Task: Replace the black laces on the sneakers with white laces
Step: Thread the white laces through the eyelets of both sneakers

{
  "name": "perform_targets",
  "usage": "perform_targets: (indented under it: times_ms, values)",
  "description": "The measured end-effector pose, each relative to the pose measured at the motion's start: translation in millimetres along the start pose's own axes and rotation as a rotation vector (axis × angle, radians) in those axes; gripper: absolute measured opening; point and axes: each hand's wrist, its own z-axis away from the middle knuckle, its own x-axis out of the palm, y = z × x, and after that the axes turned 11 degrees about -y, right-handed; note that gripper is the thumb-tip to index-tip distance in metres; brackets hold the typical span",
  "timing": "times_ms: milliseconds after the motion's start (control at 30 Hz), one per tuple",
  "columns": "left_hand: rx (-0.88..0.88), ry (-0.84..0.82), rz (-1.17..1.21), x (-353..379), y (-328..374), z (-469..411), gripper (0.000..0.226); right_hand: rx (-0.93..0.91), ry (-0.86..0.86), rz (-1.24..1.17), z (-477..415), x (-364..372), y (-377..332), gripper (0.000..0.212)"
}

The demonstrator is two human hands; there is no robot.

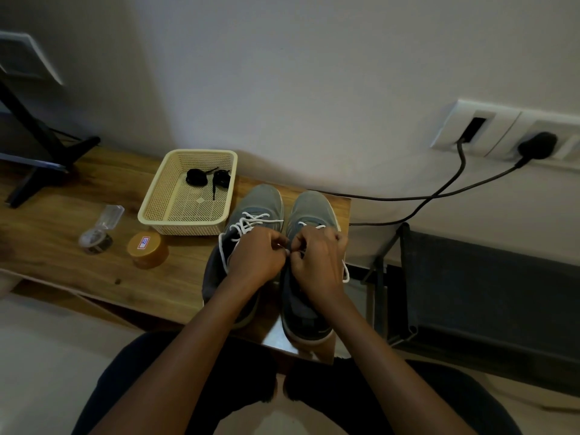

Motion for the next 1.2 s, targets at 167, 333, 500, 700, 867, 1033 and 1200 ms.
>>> perform_targets:
  times_ms: [167, 333, 500, 700, 867, 1033, 1200]
  values:
    - [0.035, -0.075, 0.051, -4, -4, -2, 0.025, 0.003, -0.115, 0.044, -6, -18, 3, 0.023]
    - [0.062, -0.183, 0.109, -7, -7, -3, 0.024, 0.096, -0.120, -0.046, -9, -49, 13, 0.017]
    - [0.074, -0.201, 0.221, -7, -5, -4, 0.016, 0.295, -0.096, -0.104, -2, -68, 25, 0.019]
    - [0.031, -0.272, 0.168, -7, 0, -13, 0.010, 0.121, -0.352, 0.197, 8, -56, 27, 0.034]
    - [0.004, -0.196, 0.337, -9, 4, -12, 0.015, 0.104, -0.346, 0.228, 6, -55, 28, 0.030]
    - [0.115, 0.037, 0.366, -13, 6, -10, 0.013, 0.096, -0.348, 0.176, 3, -58, 30, 0.018]
    - [0.133, -0.024, 0.540, -12, 10, -11, 0.016, 0.107, -0.197, 0.029, -6, -60, 29, 0.010]
